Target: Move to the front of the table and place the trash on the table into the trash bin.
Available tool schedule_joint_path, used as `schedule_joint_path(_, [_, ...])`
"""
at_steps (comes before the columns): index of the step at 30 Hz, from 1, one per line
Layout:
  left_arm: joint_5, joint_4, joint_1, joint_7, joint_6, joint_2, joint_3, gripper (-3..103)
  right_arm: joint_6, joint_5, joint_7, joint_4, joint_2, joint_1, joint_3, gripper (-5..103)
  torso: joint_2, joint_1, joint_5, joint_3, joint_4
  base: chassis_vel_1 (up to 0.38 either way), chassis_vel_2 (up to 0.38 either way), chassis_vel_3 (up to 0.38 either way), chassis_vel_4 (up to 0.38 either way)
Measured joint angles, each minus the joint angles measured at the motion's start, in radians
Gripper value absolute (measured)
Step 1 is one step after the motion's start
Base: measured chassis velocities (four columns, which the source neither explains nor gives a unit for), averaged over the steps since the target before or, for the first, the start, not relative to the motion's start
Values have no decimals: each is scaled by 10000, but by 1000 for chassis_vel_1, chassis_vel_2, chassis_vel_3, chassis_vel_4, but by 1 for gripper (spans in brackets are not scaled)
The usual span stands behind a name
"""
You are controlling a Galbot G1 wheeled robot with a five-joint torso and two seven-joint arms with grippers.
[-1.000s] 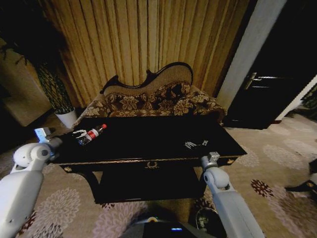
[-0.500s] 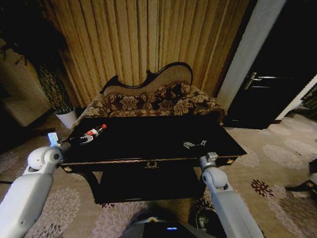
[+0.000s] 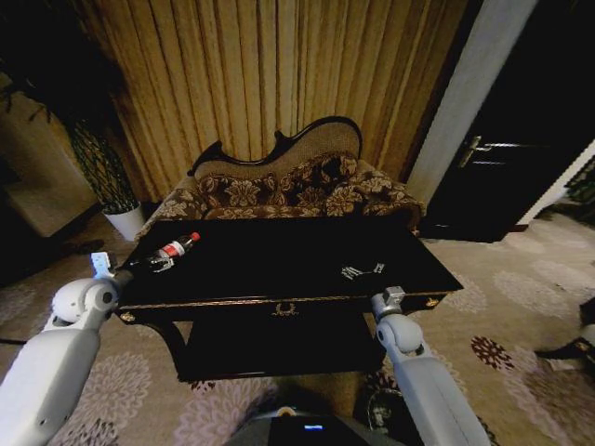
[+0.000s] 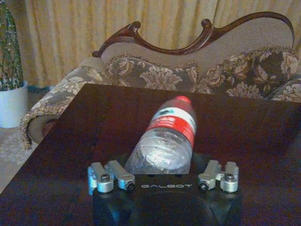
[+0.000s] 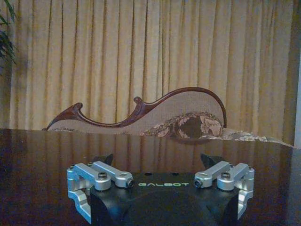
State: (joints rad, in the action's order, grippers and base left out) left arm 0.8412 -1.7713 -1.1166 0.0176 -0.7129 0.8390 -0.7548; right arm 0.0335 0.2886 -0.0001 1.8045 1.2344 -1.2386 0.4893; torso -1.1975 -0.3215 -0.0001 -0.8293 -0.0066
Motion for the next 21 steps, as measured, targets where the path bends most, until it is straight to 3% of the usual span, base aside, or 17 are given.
schedule_joint_path(4, [1,-20,5,33,5,39,-7,62,-5,5,0,0,-25,-2,12,100,0,0,0,0,0,0,0,0,0])
schedule_joint_path(13, [-70,-249,-41,225,184,140,-88,44,-29,10,2,-15,27,-51,27,100,-1,0,-2,1,0,0,0,0,0])
schedule_joint_path(15, [-192,-308,-67,407,511,154,-101,44,-30,20,2,-2,46,-60,27,100,0,0,-2,1,0,0,0,0,0])
schedule_joint_path(17, [-838,-367,-180,1329,1928,178,-105,44,-10,145,3,145,50,-121,-18,100,0,0,1,0,0,0,0,0,0])
schedule_joint_path(18, [-838,-367,-180,1329,1928,178,-105,44,-10,145,3,145,50,-121,-18,100,0,0,1,0,0,0,0,0,0])
schedule_joint_path(20, [-1342,-496,-291,2234,3218,205,-59,44,153,839,2,612,-80,-274,-247,100,0,-1,3,0,1,0,0,0,0])
schedule_joint_path(21, [-1342,-496,-291,2234,3218,205,-59,44,153,839,2,612,-80,-274,-247,100,0,-1,3,0,1,0,0,0,0])
